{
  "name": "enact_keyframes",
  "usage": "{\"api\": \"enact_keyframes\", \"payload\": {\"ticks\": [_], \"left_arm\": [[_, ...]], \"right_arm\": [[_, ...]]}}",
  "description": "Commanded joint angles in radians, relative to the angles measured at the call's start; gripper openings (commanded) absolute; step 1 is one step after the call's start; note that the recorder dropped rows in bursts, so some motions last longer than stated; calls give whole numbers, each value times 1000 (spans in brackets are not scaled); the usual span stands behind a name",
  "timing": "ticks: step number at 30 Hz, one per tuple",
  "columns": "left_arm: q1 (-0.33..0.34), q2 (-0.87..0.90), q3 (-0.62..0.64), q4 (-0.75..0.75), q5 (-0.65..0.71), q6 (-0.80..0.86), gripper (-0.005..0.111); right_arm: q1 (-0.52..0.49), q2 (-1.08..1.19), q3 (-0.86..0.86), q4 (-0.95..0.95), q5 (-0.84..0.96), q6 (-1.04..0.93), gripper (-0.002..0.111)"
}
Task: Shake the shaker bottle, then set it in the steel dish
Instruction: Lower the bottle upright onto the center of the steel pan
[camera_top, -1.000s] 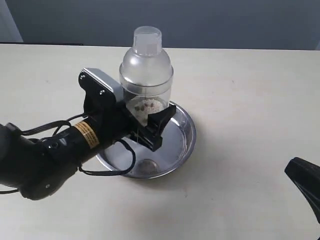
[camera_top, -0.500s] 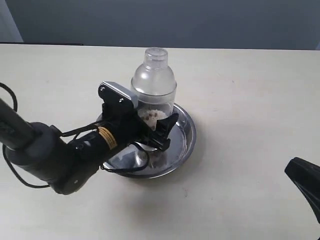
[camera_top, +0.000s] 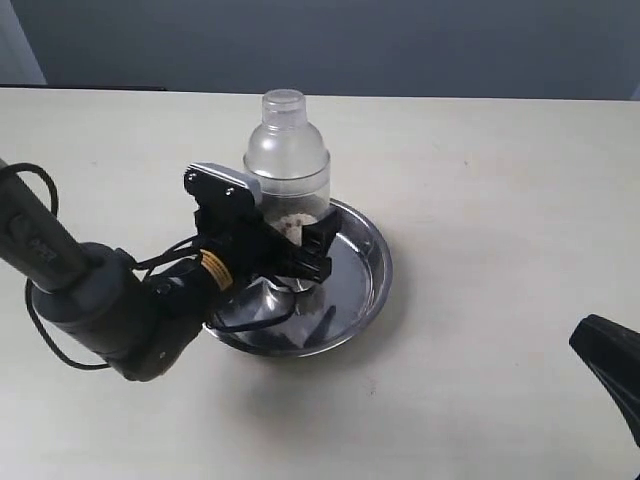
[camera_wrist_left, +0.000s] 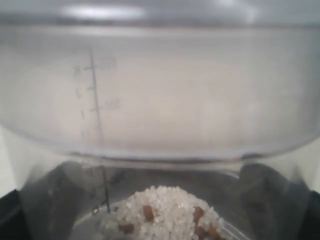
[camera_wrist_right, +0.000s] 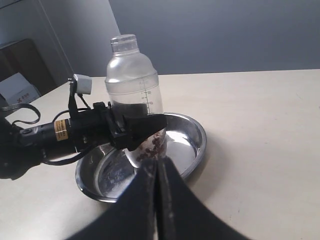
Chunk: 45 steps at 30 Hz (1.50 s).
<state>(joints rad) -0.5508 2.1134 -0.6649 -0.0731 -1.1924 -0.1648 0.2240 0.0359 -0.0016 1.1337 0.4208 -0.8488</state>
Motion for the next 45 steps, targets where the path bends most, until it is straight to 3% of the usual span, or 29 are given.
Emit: {"api": "enact_keyframes", "payload": {"ticks": [1, 5, 12, 16, 23, 32, 39, 45], "left_arm": [[0, 0, -4, 121, -29, 4, 0], [0, 0, -4, 149, -29, 19, 0], [0, 0, -4, 46, -29, 97, 0], [0, 0, -4, 105, -29, 124, 0], [0, 0, -4, 100, -19, 124, 31], [0, 0, -4, 104, -19, 120, 34], [0, 0, -2, 109, -19, 68, 72], [0, -2, -2, 140, -19, 68, 73]], "right_arm": [[-3, -4, 2, -2, -6, -4, -1], [-3, -4, 2, 1, -8, -4, -1], [-3, -4, 2, 1, -8, -4, -1], [-3, -4, 2, 1, -8, -4, -1], [-3, -4, 2, 1, -5, -4, -1], [-3, -4, 2, 1, -5, -4, -1], [-3, -4, 2, 1, -5, -4, -1], [-3, -4, 2, 1, -8, -4, -1]]}}
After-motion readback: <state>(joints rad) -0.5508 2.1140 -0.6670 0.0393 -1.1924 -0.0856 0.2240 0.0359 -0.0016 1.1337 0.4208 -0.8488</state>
